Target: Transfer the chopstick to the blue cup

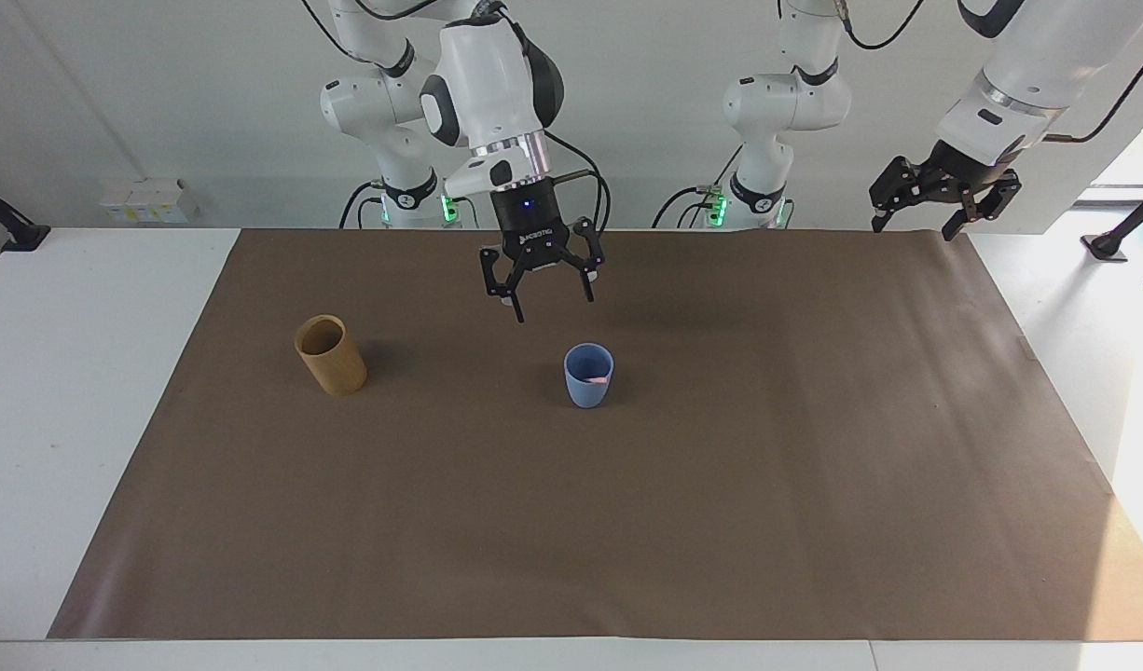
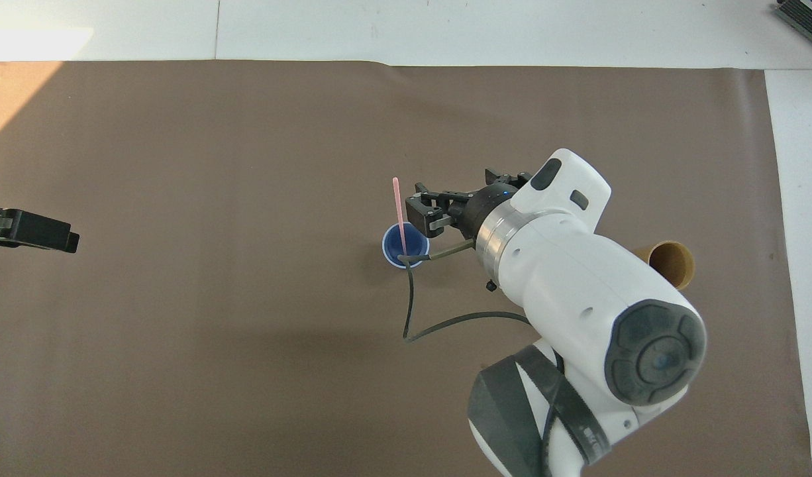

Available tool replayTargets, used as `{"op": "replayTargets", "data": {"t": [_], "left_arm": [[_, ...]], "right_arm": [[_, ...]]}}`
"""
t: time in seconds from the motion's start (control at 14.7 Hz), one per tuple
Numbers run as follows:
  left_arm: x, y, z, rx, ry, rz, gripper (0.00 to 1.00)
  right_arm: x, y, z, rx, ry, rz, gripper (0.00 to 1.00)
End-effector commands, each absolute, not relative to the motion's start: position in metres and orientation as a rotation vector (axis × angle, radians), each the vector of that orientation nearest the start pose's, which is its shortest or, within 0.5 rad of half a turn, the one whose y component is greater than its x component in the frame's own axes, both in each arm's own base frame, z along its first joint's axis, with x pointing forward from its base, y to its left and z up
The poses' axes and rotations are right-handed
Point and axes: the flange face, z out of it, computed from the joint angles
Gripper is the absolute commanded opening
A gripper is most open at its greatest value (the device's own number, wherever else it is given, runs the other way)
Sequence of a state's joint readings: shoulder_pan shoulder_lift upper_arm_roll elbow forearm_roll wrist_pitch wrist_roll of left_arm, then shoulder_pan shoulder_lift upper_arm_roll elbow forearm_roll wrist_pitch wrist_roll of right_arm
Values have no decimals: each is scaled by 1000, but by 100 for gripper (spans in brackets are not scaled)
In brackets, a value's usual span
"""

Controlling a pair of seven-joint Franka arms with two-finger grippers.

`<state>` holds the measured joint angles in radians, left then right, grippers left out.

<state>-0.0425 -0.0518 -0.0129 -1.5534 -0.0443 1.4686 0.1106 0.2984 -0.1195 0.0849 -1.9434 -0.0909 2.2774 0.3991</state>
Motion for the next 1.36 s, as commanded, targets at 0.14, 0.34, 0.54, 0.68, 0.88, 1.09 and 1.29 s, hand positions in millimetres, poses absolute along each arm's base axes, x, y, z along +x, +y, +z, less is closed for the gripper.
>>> {"op": "replayTargets", "data": {"t": [0.14,0.34,0.54,0.68,0.88,1.09,1.29], "left_arm": [[519,-27,655,-3179,263,48,100],[519,-28,655,-3179,263,48,100],[519,-27,655,-3179,263,48,100],[519,-27,655,-3179,261,48,100],[519,-27,655,-3179,261,48,100],[519,-26,655,-3179,261,48,100],[519,-27,655,-3179,261,48,100]], "right_arm": [[539,96,603,-3050,314,-401,100],[544,49,625,-3125,304,-241,100],[564,30,640,-3145,347,-151,100],[569,29,647,-3152,353,-76,100],[563,34,641,-3133,341,-75,100],[564,28,642,-3133,329,-79,100],[560,32,639,-3141,293,-52,100]]}}
